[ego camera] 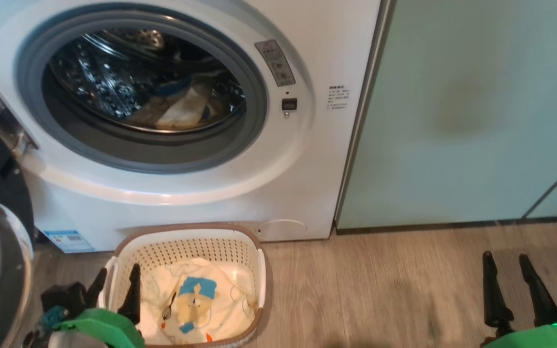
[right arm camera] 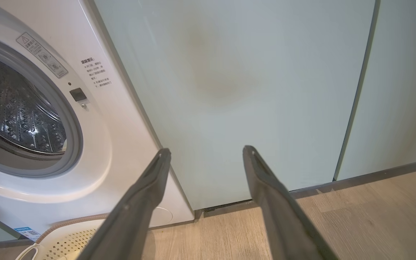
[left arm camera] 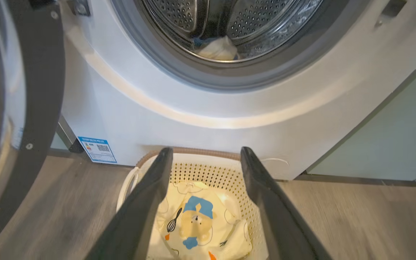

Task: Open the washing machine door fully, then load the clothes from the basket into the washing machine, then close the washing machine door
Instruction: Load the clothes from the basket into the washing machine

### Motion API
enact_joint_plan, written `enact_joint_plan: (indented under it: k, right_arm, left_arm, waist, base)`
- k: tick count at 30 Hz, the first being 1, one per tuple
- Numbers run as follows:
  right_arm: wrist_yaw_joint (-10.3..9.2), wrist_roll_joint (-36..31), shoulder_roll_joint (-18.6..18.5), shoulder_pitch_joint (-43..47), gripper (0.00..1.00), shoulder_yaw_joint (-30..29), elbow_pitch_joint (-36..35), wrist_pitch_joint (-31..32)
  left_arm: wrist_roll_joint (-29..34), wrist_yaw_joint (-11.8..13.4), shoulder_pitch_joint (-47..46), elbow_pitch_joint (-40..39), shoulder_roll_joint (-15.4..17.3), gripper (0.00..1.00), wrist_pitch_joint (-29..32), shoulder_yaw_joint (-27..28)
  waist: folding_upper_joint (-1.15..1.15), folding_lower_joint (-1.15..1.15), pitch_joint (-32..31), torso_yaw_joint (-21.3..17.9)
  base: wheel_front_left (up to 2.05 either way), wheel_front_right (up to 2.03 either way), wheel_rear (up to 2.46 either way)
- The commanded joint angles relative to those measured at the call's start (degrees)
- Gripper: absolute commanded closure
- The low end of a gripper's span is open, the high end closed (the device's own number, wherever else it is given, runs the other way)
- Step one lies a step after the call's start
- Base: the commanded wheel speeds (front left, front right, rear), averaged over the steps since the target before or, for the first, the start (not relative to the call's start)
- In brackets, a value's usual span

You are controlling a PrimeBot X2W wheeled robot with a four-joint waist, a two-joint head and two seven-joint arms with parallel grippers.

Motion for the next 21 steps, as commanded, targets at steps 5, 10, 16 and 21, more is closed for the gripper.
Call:
enact_joint_plan:
  k: [5,10,16,21]
  right_arm:
    - [-0.16,-0.21,-1.18,-4.29,0.00,1.56,-2.13,-0.55]
    - [-0.16,-0.28,-0.92,-6.30,0.00,2.06,-2.36,-0.55]
    - [-0.16,-0.19,-0.55,-8.62,0.00,2.61,-2.52,-0.55]
    - [-0.16,-0.18,-0.30,-10.55,0.00,2.89,-2.78,-0.55]
  left_arm:
    - [0.44,-0.18,-6.47,5.42,1.16,0.00,0.35,-0.30]
    - [0.67,-0.28,-12.28,13.33,1.86,0.00,2.11,-2.30]
    - [0.48,-0.37,-19.27,24.12,3.28,0.00,3.83,-3.76]
    - [1.76,-0.40,-25.20,32.62,4.57,0.00,4.47,-5.67]
  waist:
    - [0.00,0.00,5.12,-2.71]
    - [0.00,0.00,9.73,-4.45]
    - [0.00,0.00,14.60,-6.50]
    - [0.00,0.00,19.24,-7.53]
  base:
    - [0.00,0.00,0.00]
    - [0.00,0.00,0.00]
    - [0.00,0.00,0.00]
    - [0.00,0.00,0.00]
